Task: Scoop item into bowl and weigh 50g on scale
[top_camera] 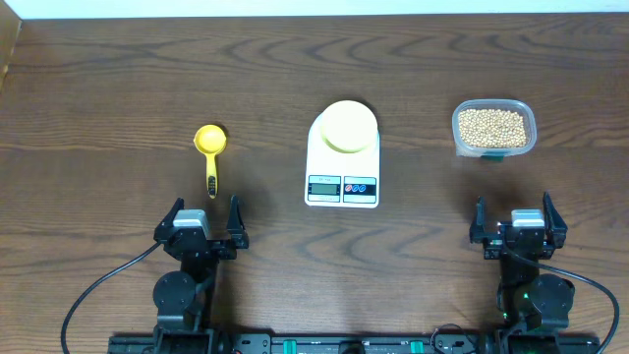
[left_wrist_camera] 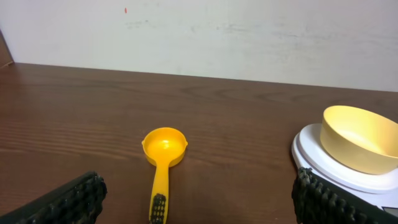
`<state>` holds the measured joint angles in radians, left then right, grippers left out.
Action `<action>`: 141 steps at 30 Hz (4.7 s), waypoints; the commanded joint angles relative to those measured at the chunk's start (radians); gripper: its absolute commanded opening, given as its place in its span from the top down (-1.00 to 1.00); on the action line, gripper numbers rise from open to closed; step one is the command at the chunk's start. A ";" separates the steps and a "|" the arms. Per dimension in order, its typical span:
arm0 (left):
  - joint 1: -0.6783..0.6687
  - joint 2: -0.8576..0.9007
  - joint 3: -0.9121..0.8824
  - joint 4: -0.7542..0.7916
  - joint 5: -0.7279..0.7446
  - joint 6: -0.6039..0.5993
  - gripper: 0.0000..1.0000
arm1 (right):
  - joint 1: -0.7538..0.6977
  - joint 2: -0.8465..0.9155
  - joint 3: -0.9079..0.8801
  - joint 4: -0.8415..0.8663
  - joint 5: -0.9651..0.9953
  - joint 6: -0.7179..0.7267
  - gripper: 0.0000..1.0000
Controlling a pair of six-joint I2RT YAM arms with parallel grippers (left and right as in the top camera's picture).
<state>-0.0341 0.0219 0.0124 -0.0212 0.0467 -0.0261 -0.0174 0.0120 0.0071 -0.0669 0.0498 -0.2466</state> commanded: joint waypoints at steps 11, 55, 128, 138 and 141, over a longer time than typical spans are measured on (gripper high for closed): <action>0.005 0.171 0.162 -0.047 -0.013 -0.005 -0.95 | -0.002 -0.005 -0.002 -0.003 0.011 -0.001 -0.99; 0.248 1.757 1.430 -0.737 0.233 0.261 -0.69 | -0.002 -0.005 -0.002 -0.003 0.011 -0.001 -0.98; -0.156 1.415 1.436 -0.647 0.188 -0.025 0.85 | -0.002 -0.005 -0.002 -0.003 0.011 -0.001 -0.98; -0.169 1.415 1.435 -0.675 0.188 -0.029 0.85 | -0.002 -0.005 -0.002 -0.003 0.011 -0.001 -0.99; -0.169 1.415 1.427 -0.674 0.189 -0.069 0.85 | -0.002 -0.005 -0.002 -0.003 0.011 -0.001 -0.98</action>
<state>-0.2005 1.4471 1.4467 -0.6964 0.2375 -0.0490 -0.0174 0.0120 0.0071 -0.0666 0.0532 -0.2466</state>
